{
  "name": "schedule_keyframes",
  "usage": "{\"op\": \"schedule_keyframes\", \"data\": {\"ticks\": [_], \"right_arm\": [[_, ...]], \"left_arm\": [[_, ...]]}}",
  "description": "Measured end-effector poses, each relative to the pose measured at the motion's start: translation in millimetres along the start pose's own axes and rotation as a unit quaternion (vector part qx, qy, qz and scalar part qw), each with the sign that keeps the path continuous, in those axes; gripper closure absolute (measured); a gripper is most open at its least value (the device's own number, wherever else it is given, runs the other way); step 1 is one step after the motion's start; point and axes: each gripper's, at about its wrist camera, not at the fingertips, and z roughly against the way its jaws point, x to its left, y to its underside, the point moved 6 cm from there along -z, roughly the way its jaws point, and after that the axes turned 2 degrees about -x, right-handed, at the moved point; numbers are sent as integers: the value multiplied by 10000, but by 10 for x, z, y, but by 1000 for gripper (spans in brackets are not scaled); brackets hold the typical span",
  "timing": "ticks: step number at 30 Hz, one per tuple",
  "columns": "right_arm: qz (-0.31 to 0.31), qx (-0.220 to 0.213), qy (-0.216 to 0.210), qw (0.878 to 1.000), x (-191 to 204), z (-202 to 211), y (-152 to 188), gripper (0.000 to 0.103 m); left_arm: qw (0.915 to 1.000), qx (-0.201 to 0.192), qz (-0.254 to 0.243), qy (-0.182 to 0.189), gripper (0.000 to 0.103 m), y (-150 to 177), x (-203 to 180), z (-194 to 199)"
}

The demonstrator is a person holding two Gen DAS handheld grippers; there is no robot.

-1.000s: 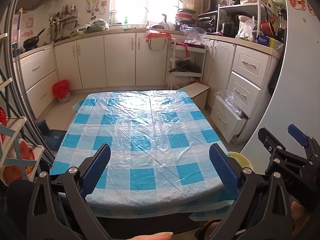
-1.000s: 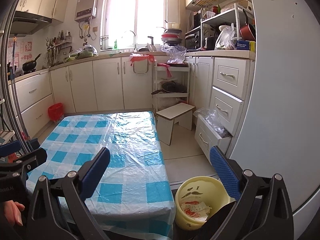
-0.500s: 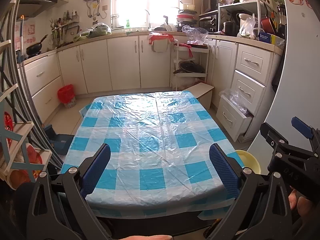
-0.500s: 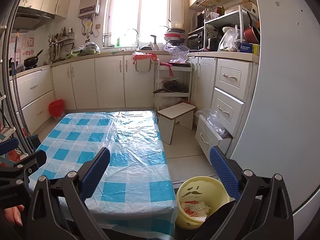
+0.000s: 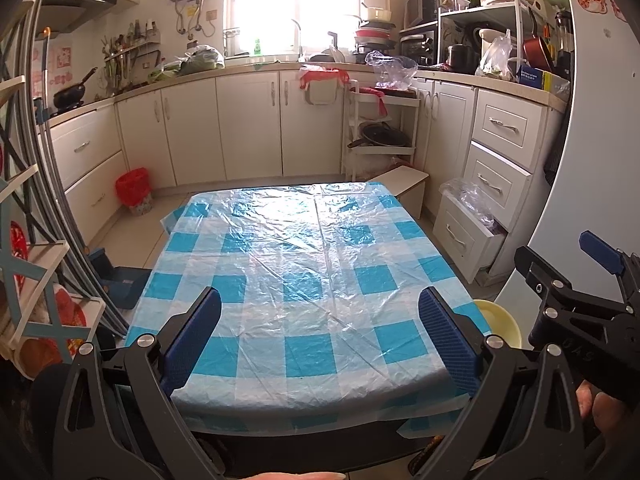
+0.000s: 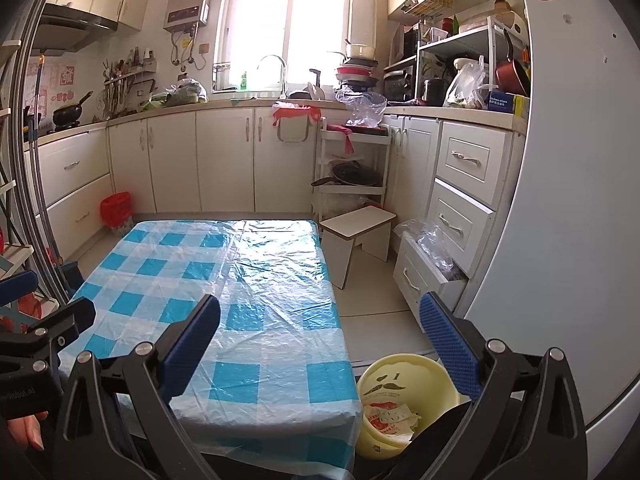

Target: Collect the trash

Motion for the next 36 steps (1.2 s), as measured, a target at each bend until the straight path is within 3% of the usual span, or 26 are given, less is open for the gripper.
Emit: {"op": "schedule_keyframes", "data": {"ticks": [36], "right_arm": [[231, 35, -79, 9997, 234, -83, -56, 7]], "left_arm": [[9996, 60, 219, -139, 8, 89, 212, -39]]}}
